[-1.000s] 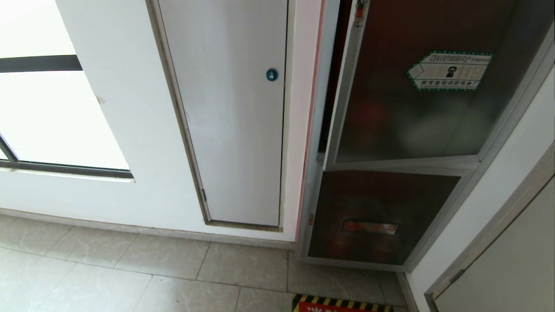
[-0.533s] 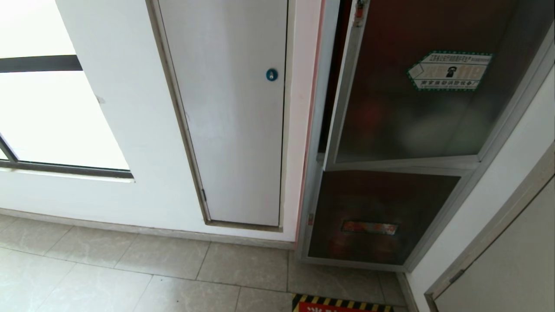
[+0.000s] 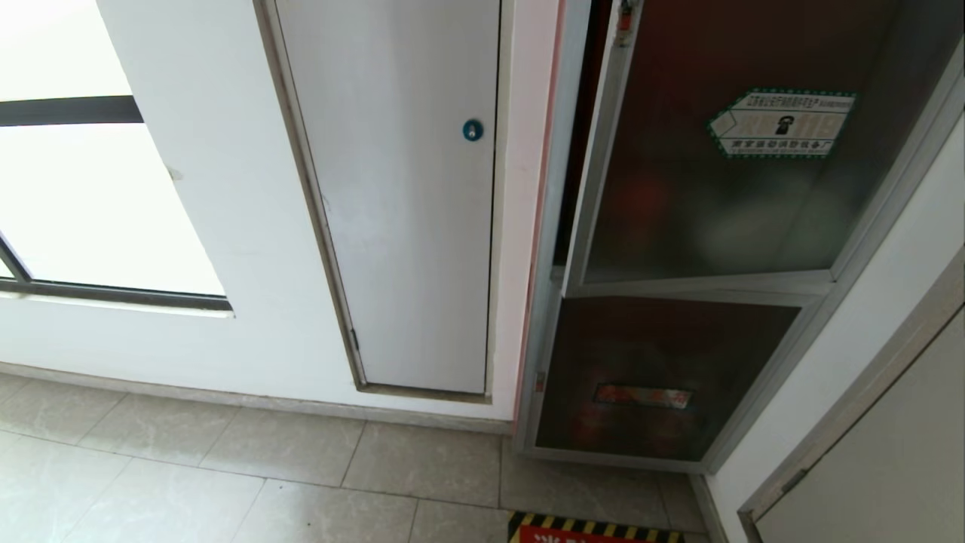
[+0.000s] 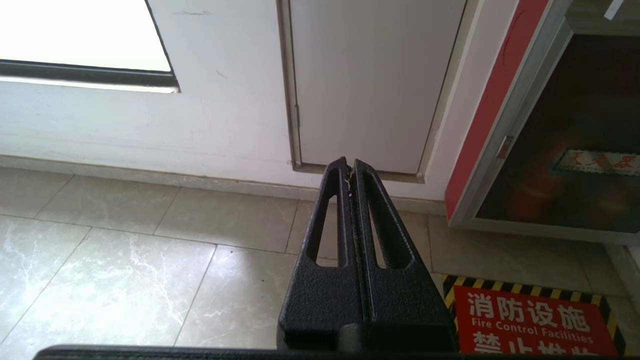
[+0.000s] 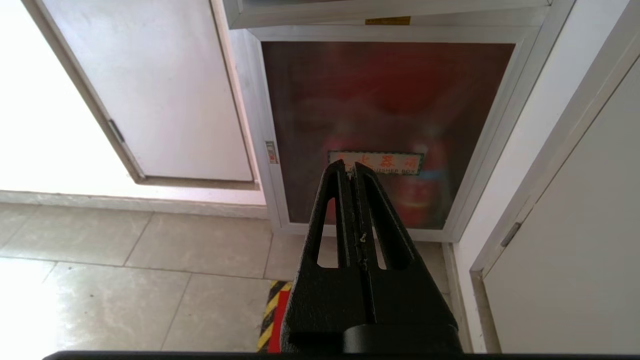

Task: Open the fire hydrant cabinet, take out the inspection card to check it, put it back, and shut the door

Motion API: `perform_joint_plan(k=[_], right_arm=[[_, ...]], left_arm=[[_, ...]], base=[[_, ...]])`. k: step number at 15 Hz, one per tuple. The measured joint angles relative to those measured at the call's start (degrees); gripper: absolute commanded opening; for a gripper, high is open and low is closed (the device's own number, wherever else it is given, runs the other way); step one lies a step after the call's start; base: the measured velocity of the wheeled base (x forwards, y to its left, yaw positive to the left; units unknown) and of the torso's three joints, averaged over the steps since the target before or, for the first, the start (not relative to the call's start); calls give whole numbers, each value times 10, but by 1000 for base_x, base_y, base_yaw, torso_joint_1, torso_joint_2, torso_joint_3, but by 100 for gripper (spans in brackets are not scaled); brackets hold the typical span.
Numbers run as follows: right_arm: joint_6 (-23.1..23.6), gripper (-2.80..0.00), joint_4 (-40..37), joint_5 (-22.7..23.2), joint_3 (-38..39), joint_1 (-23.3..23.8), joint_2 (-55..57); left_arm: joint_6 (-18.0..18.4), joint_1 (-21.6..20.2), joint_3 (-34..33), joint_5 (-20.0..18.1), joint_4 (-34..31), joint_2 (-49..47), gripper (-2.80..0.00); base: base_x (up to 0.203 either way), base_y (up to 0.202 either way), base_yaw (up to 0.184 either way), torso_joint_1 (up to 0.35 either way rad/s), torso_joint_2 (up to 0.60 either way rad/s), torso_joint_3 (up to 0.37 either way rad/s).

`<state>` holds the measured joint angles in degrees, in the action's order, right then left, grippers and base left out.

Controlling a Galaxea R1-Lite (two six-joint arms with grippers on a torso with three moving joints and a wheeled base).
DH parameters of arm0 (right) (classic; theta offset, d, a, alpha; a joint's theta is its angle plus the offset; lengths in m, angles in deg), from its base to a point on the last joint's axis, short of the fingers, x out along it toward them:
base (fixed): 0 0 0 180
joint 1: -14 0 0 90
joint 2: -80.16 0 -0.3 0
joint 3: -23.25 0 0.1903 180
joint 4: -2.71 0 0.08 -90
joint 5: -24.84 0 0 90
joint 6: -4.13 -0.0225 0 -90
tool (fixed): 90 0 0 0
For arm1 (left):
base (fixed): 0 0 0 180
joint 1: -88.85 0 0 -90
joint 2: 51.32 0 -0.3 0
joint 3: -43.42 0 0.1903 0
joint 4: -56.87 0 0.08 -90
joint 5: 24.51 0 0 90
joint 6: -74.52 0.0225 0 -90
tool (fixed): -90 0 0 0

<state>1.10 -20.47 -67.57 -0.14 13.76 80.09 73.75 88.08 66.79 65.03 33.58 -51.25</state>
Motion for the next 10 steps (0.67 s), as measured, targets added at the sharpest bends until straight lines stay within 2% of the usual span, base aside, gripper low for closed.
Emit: perform_joint_plan(k=[2, 10], right_arm=[[-12, -280, 0, -1, 0, 0, 0], [-12, -280, 0, 0, 0, 0, 0]], left_arm=[[0, 0, 0, 0, 0, 0, -280], [1, 0, 0, 0, 0, 0, -280]], base=[[0, 0, 0, 0, 0, 0], [0, 0, 0, 0, 0, 0]])
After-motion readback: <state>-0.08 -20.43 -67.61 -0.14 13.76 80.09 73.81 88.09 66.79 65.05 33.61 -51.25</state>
